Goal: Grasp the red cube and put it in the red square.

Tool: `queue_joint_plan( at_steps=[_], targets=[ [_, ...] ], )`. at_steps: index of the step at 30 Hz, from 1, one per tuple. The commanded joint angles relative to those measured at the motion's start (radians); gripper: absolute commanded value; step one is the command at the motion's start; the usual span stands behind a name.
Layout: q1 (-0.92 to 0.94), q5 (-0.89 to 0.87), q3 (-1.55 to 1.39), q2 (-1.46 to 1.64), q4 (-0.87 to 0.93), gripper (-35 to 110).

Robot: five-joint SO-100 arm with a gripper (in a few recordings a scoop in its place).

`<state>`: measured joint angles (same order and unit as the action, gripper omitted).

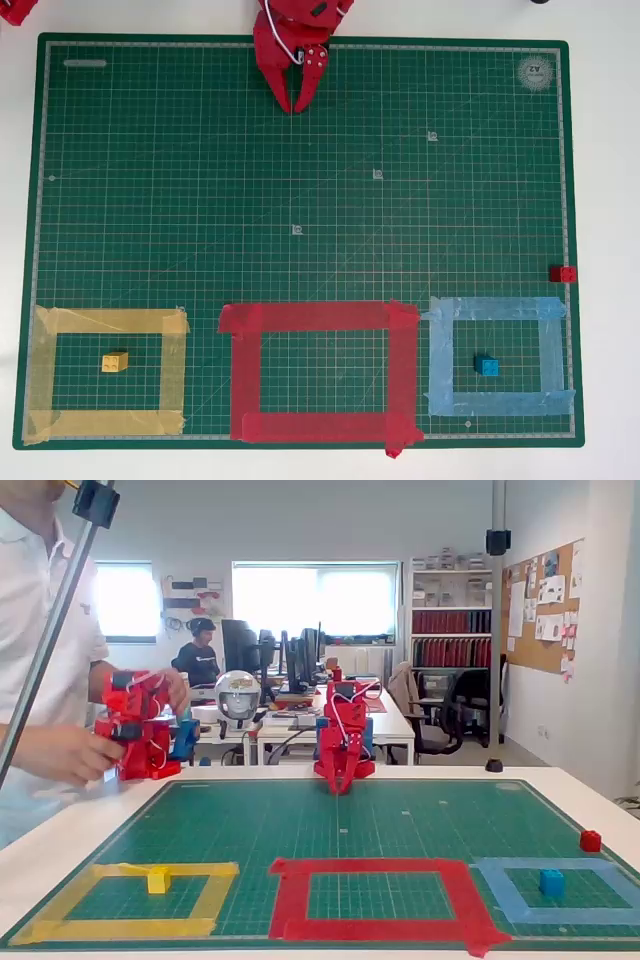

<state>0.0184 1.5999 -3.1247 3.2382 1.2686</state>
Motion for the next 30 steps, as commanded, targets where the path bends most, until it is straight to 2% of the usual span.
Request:
queue_joint_plan(
  at_steps=[1,5,7,11,18,22,30],
  targets=[
    [-0.06,0.026,0.284,-0.31,-0.034,1],
    [-0.258,0.114,0.721,-0.755,-0.086,1],
    [-0.388,0.106,0.904,-0.968,-0.239,1],
    [-0.565,0.086,1.138,-1.374,-0.683,2],
    [-0.669,0.041,1.845,-2.057,-0.762,1],
    [-0.718,0.041,1.951,-2.223,-0.931,1],
    [-0.802,-0.002,1.921,-2.223,-0.976,8]
  ],
)
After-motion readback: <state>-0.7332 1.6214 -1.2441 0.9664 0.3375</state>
